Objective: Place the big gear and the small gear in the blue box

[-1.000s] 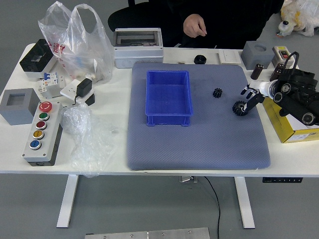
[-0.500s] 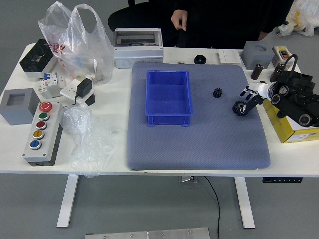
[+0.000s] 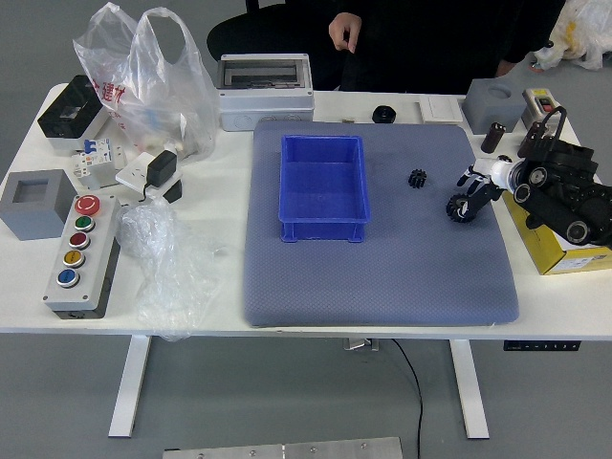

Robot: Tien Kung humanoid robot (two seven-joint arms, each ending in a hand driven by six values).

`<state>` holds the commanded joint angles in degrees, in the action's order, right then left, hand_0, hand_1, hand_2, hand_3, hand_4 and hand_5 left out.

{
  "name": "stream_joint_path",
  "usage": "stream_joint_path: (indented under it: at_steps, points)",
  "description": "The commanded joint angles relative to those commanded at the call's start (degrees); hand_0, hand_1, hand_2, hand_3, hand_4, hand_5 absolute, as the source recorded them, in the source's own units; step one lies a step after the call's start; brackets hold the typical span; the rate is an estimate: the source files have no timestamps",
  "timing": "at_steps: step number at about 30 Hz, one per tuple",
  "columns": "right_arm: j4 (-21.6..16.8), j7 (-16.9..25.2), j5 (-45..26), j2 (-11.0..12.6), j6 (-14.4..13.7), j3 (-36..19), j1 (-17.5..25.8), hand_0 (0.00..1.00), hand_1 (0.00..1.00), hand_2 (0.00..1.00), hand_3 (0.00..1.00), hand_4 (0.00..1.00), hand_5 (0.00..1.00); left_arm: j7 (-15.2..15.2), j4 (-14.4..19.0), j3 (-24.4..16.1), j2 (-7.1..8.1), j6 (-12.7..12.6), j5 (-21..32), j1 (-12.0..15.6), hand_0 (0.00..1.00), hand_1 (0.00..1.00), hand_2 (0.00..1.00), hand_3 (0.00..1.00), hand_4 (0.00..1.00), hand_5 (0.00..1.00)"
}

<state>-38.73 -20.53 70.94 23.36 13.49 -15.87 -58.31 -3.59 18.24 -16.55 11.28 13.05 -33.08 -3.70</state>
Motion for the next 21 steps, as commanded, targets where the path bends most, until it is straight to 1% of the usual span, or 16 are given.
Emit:
stream_joint_path:
  at_steps: [4,5,14,16,17,21]
  points:
    - [0.1,0.1,-0.1,-0.2,-0.2,-0.1,0.3,0.666,0.639,0.758,0.809,0.8,0.144,0.0,0.0,0.0,-0.03,0.0,0.0,-0.1,0.901,0.89,0.896,0.877,0.674,0.358]
    - [0.2,0.1,-0.2,-0.2,-0.3,-0.2,0.4,0.649,0.629,0.756,0.803,0.8,0.141,0.0,0.0,0.0,-0.04,0.0,0.0,-0.1,0.901,0.89,0.896,0.877,0.675,0.36]
    - [0.5,0.2,-0.2,-0.8,-0.9,-0.4,1.0,0.65,0.632,0.757,0.806,0.797,0.138,0.0,0.0,0.0,-0.08,0.0,0.0,-0.3,0.901,0.89,0.895,0.877,0.676,0.36]
    - [0.5,0.2,-0.2,-1.0,-1.2,-0.4,1.2,0.65,0.632,0.757,0.806,0.797,0.138,0.0,0.0,0.0,-0.1,0.0,0.0,-0.4,0.901,0.89,0.895,0.877,0.676,0.36]
    - [0.5,0.2,-0.1,-1.0,-1.4,-0.4,1.2,0.623,0.616,0.742,0.791,0.791,0.133,0.0,0.0,0.0,-0.1,0.0,0.0,-0.4,0.901,0.89,0.896,0.877,0.675,0.36]
    - [0.5,0.2,0.5,-1.2,-2.5,-0.4,1.4,0.623,0.616,0.742,0.791,0.791,0.133,0.0,0.0,0.0,-0.11,0.0,0.0,-0.4,0.901,0.89,0.896,0.877,0.675,0.36]
